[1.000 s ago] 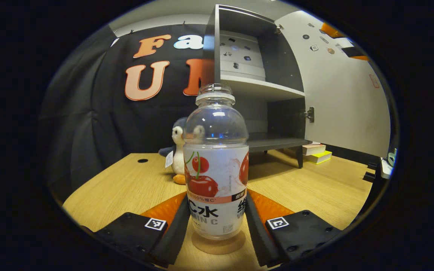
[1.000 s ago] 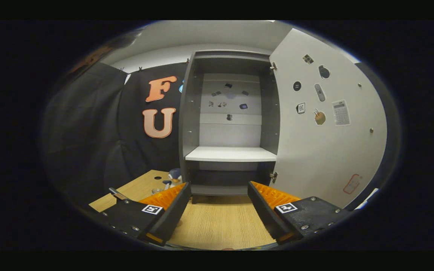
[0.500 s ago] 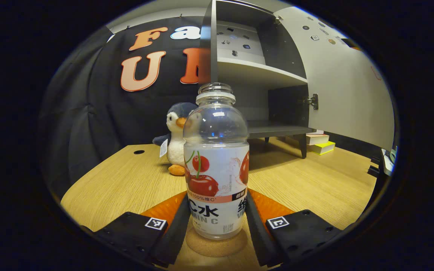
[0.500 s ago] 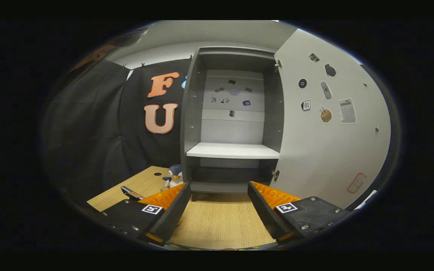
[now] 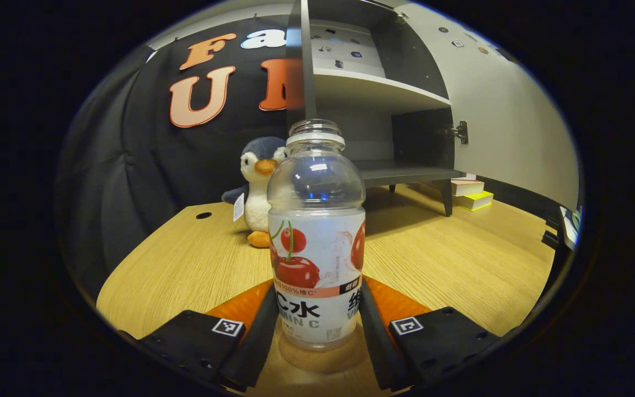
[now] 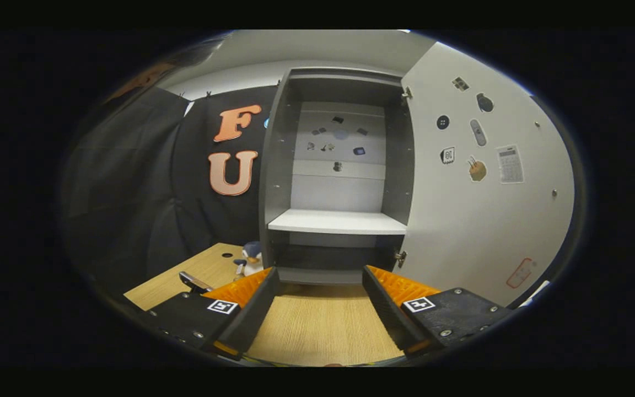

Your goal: Open the cabinet door with the right hand, grasp the bottle in the cabinet with the left hand and place it on the coaster, then close the cabinet door with the right hand.

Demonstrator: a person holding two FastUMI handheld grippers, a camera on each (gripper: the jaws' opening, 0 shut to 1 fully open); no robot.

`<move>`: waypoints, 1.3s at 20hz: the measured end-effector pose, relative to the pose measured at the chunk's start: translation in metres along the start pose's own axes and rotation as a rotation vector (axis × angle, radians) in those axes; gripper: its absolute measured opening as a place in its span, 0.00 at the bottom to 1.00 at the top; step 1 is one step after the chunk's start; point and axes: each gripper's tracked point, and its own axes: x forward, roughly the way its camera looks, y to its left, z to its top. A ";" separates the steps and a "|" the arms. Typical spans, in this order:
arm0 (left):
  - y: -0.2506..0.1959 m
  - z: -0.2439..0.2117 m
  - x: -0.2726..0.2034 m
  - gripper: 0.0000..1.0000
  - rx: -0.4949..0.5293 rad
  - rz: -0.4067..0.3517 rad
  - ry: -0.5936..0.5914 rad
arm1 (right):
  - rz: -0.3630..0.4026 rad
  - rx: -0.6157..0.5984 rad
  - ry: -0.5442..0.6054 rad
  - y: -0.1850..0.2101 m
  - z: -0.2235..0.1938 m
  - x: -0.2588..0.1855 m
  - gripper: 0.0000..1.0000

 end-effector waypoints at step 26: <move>0.005 0.014 -0.014 0.91 -0.075 0.023 0.054 | 0.017 -0.023 -0.052 0.008 0.022 -0.033 0.93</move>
